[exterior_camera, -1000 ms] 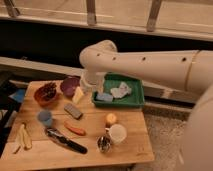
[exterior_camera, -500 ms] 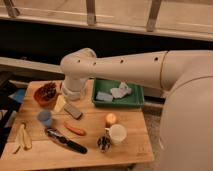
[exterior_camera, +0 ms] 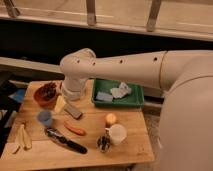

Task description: Place brush in plastic cup

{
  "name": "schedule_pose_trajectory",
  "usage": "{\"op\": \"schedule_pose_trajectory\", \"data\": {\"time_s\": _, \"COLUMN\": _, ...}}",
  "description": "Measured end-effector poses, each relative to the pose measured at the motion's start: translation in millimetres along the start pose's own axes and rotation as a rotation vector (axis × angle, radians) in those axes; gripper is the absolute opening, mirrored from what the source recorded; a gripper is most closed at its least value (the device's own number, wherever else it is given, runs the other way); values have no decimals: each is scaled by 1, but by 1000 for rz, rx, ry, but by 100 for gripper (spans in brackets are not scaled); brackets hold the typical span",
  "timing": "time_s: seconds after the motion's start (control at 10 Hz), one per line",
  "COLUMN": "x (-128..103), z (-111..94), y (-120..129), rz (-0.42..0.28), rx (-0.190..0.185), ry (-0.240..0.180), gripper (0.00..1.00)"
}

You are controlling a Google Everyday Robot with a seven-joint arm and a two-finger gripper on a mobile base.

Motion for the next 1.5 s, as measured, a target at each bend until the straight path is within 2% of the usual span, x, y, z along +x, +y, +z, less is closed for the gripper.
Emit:
{"op": "schedule_pose_trajectory", "data": {"time_s": 0.3, "x": -2, "z": 38, "y": 29, "rz": -13, "rx": 28, "ry": 53, "gripper": 80}}
{"op": "schedule_pose_trajectory", "data": {"time_s": 0.6, "x": -6, "z": 58, "y": 43, "rz": -9, "rx": 52, "ry": 85, "gripper": 80}}
{"op": "schedule_pose_trajectory", "data": {"time_s": 0.8, "x": -9, "z": 63, "y": 51, "rz": -20, "rx": 44, "ry": 81, "gripper": 80}}
{"op": "schedule_pose_trajectory", "data": {"time_s": 1.2, "x": -9, "z": 64, "y": 49, "rz": -16, "rx": 44, "ry": 85, "gripper": 80}}
{"op": "schedule_pose_trajectory", "data": {"time_s": 1.3, "x": -8, "z": 68, "y": 50, "rz": -16, "rx": 31, "ry": 92, "gripper": 80}}
{"op": "schedule_pose_trajectory", "data": {"time_s": 1.5, "x": -3, "z": 92, "y": 66, "rz": -37, "rx": -8, "ry": 120, "gripper": 80}}
